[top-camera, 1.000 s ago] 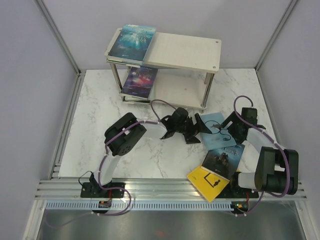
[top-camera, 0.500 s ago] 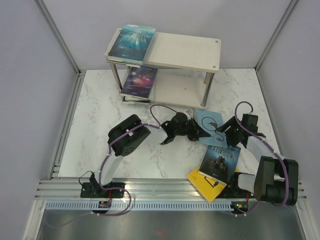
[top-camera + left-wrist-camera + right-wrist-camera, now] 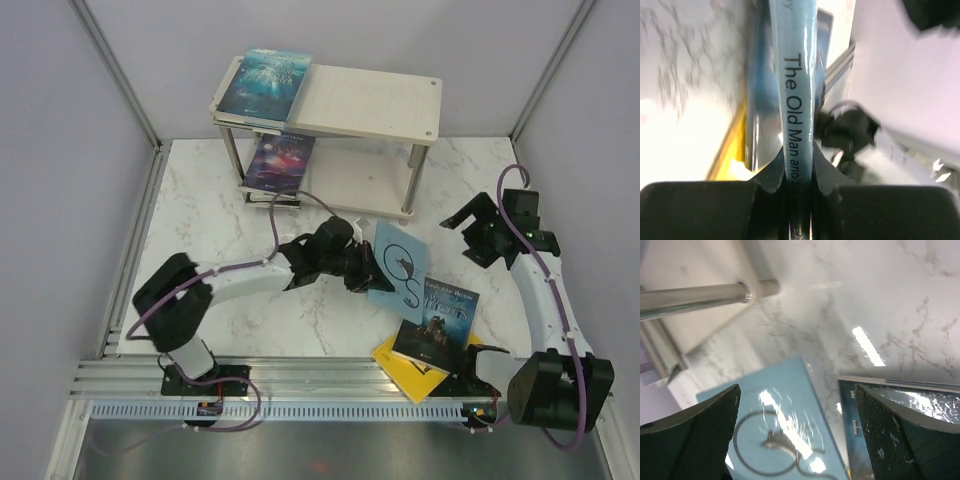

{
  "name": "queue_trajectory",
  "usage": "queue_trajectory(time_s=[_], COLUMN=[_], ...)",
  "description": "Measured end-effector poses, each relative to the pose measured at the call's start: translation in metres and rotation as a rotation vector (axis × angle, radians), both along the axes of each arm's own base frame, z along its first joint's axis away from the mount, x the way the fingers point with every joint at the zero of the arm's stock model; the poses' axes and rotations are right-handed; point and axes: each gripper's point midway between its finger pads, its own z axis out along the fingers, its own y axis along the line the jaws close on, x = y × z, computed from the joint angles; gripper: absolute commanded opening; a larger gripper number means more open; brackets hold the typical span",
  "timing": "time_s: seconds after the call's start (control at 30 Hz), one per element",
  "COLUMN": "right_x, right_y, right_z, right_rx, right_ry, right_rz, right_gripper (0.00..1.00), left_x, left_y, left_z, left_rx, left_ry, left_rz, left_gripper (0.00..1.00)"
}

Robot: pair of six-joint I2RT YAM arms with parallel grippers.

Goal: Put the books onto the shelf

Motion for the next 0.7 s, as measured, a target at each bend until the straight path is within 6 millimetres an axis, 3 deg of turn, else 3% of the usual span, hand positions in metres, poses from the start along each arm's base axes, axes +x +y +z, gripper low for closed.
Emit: queue_trajectory(time_s=[0.1, 0.17, 0.33, 0.5, 0.63, 0.7], right_x=[0.013, 0.018, 0.028, 0.033, 0.040, 0.043], right_y=[0.003, 0.014, 0.073, 0.126, 0.155, 0.168], right_z=[0.054, 0.088, 0.165, 0.264, 0.352, 0.382], right_rx=[-0.007, 0.019, 0.166, 0.329, 0.422, 0.465], right_ry=[-0.120, -0.206, -0.433, -0.700, -0.923, -1.003], right_rz=[0.010, 0.047, 0.253, 0.439, 0.544, 0.590], right_gripper=[0.98, 0.98, 0.98, 0.98, 0.98, 0.98], left_x=[-0.020, -0.031, -0.043, -0.007, 0.039, 0.056], left_y=[0.027, 0.045, 0.095, 0.143, 0.163, 0.167], left_z=[0.051, 0.099, 0.228, 0.315, 0.351, 0.357], left_rx=[0.030, 0.009, -0.140, -0.236, -0.242, -0.237], left_ry=[-0.122, -0.224, -0.460, -0.575, -0.611, -0.609], left_rz=[-0.075, -0.109, -0.095, 0.037, 0.109, 0.116], left_gripper=[0.02, 0.02, 0.02, 0.02, 0.02, 0.02])
